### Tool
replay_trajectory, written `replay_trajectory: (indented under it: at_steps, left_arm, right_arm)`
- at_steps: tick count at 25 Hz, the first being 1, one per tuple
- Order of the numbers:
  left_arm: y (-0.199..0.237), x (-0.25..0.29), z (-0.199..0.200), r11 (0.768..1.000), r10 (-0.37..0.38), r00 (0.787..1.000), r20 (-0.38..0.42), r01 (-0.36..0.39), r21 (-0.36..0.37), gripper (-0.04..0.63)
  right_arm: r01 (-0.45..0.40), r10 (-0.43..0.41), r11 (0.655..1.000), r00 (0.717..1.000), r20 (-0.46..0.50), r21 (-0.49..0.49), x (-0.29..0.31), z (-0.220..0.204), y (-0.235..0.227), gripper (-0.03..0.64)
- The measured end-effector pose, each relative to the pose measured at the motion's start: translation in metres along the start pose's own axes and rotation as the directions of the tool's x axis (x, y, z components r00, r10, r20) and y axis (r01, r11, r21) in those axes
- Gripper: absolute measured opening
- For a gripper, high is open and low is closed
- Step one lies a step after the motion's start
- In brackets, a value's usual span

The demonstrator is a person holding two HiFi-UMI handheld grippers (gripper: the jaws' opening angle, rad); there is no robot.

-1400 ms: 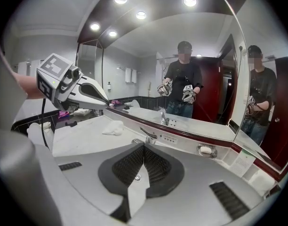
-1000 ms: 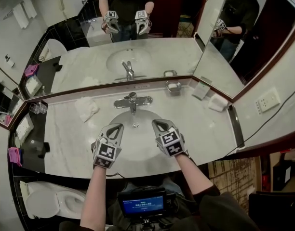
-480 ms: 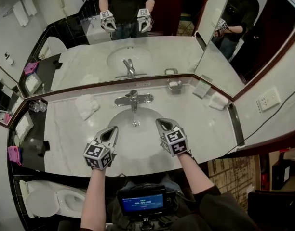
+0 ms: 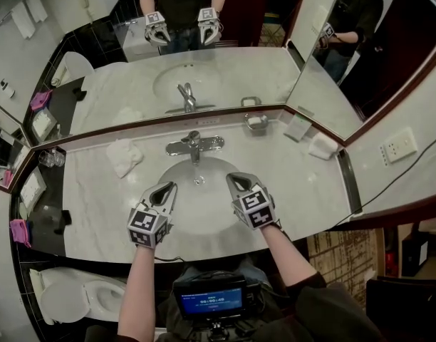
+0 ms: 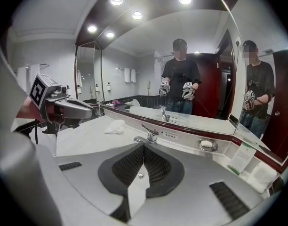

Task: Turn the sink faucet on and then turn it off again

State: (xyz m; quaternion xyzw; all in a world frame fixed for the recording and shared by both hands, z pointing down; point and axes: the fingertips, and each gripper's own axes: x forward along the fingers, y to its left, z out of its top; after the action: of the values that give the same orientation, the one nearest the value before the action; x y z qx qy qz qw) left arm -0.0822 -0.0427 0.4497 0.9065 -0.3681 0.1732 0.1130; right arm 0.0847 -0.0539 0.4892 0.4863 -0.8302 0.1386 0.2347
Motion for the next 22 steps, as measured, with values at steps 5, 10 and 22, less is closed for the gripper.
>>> replay_trajectory:
  at_steps: [5, 10, 22]
  left_arm:
    - [0.007, 0.030, 0.004, 0.997, -0.031, 0.999, -0.038, 0.033, 0.066, 0.090]
    - [0.022, 0.068, 0.000, 0.968, -0.022, 0.993, -0.112, 0.049, 0.247, 0.203]
    - [0.085, 0.171, -0.026, 0.500, 0.174, 0.961, -0.214, 0.101, 0.860, 0.302]
  right_arm:
    - [-0.024, 0.024, 1.000, 1.000, -0.003, 0.019, 0.009, 0.017, 0.002, 0.023]
    - [-0.039, 0.039, 0.999, 0.999, -0.012, 0.009, 0.029, 0.020, 0.001, 0.022]
    - [-0.023, 0.024, 0.999, 0.999, -0.023, 0.029, 0.075, 0.015, -0.011, 0.022]
